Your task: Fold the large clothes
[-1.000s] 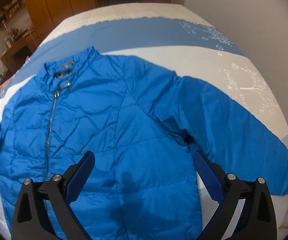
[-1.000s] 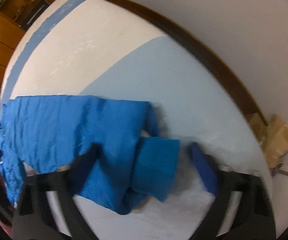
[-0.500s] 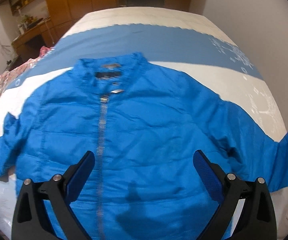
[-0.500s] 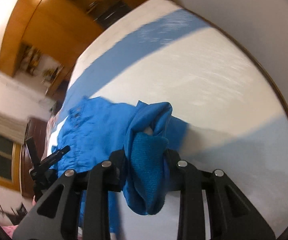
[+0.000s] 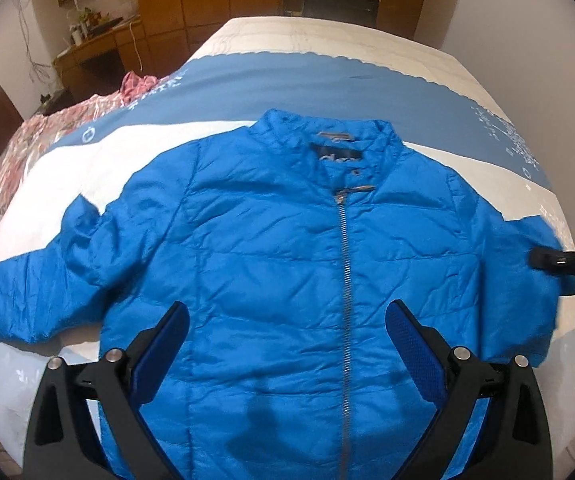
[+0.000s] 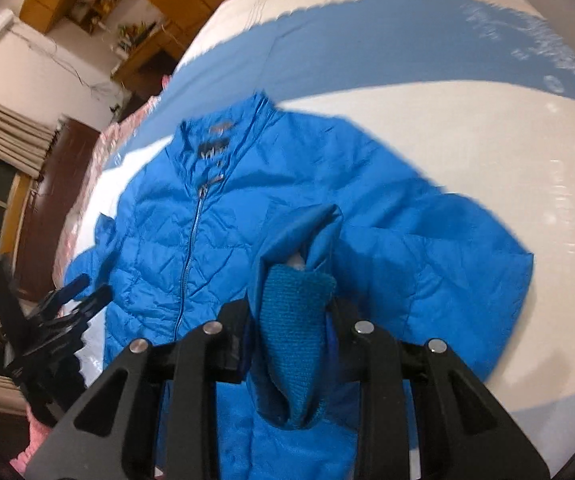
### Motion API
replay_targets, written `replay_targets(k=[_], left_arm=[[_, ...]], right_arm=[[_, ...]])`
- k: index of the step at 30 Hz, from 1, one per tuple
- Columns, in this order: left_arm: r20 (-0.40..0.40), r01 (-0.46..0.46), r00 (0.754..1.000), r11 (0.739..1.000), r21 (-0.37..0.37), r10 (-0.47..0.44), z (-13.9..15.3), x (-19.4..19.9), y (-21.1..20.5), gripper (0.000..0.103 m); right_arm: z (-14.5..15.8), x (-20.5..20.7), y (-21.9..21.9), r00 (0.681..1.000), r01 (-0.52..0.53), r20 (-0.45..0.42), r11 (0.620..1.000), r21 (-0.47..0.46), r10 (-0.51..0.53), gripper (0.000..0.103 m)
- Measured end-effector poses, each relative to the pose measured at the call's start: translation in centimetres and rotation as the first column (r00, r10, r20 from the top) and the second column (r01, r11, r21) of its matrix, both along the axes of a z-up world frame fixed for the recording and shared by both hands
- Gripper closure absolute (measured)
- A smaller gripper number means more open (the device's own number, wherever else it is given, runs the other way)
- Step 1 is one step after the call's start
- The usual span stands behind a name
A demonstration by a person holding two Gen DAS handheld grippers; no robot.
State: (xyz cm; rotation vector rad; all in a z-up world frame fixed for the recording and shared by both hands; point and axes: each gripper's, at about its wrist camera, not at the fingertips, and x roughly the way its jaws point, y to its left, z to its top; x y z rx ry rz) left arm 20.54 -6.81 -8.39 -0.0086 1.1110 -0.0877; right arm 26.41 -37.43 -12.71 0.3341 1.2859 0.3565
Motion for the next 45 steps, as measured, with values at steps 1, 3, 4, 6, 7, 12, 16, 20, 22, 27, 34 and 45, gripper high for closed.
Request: replay_targets(k=[1,3,4,6,7,12,16,20,22,27,34,45], left_arm=[[-0.002,0.003,1.000,1.000,-0.007,-0.003,-0.1,-0.1,0.3,0.004],[-0.011,0.016,1.000,0.999,-0.040,-0.016,-0.2,-0.1,0.8,0.004],[-0.019,0.024,0.999,0.998,-0.063,-0.025,-0.2,0.0,0.9,0.004],[-0.029,0.030,0.999,0.995,-0.098,-0.033,-0.3,0.0,1.0,0.004],[-0.036,0.034,0.999,0.992,-0.121,-0.038,-0.4,0.2,1.0,0.004],[-0.063,0.062,0.995,0.980,-0.190,-0.075,-1.4,0.8,-0.4,0.004],[-0.146,0.088,0.982,0.974,-0.207,-0.120,-4.1,1.9,-3.1,0.004],[-0.223,0.114,0.960,0.964,-0.242,-0.170,-6.9,2.9,-5.8,0.019],[-0.253,0.114,0.951,0.964,-0.239,-0.175,-7.8,3.2,-6.9,0.037],[-0.229,0.109,0.957,0.952,-0.286,-0.178,-7.1,3.0,-7.6,0.073],[-0.076,0.060,0.993,0.955,-0.291,-0.086,-1.4,2.4,-2.5,0.085],[-0.074,-0.092,0.994,0.989,-0.117,0.084,-2.3,3.8,7.0,0.082]], right_arm=[[-0.5,0.1,0.8,1.000,-0.017,-0.014,1.000,0.005,0.017,0.072],[-0.7,0.1,1.8,0.998,-0.060,-0.026,0.996,0.068,0.062,0.066],[-0.3,-0.2,2.2,0.995,-0.101,-0.010,0.983,0.151,0.103,0.061],[0.5,-0.8,2.6,0.987,-0.157,0.008,0.939,0.306,0.163,0.057],[0.9,-1.1,2.5,0.982,-0.180,0.016,0.915,0.360,0.187,0.054],[1.9,-2.8,-0.4,0.993,-0.121,0.035,0.966,0.227,0.116,0.053],[1.8,-4.3,-3.1,0.998,-0.061,0.026,0.986,0.153,0.058,0.053],[0.7,-5.2,-5.5,1.000,0.011,0.007,0.993,0.115,-0.012,0.053],[0.2,-5.4,-6.1,0.999,0.038,0.009,0.995,0.087,-0.039,0.053],[-0.3,-5.5,-7.7,0.996,0.088,0.011,0.994,0.068,-0.089,0.052],[-0.6,-5.0,-7.8,0.995,0.094,0.023,0.991,0.090,-0.096,0.052],[-2.7,-2.5,-1.7,1.000,-0.023,-0.009,0.993,0.112,0.024,0.052]])
